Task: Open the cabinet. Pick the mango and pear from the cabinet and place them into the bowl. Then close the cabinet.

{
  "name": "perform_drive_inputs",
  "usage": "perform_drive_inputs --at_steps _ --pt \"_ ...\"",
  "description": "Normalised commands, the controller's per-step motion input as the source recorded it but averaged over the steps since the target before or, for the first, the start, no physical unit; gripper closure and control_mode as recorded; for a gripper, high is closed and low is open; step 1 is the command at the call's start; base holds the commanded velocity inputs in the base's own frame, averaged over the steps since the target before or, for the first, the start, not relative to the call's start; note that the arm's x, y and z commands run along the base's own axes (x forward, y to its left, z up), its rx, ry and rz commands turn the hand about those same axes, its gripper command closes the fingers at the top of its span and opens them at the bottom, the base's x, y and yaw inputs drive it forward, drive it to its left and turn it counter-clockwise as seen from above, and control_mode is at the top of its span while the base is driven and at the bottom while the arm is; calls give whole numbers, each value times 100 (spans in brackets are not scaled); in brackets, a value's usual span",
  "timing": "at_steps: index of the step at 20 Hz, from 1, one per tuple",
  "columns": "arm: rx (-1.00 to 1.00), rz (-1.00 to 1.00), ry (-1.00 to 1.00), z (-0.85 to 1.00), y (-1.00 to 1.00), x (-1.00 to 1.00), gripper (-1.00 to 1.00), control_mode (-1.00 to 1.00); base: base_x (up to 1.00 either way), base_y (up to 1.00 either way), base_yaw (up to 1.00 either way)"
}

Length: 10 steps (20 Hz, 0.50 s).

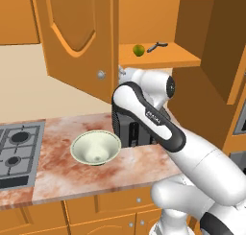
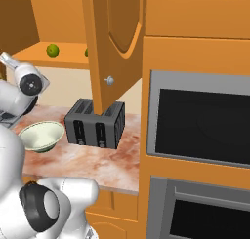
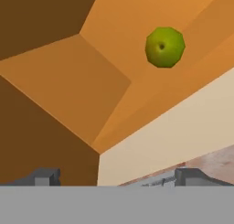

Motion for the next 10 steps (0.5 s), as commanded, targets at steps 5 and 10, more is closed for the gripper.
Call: perform_drive_inputs --at_steps 5,10 --pt "-2 3 0 -7 100 0 -100 -100 0 0 0" --pt "0 0 8 -14 77 17 -100 -100 0 0 0"
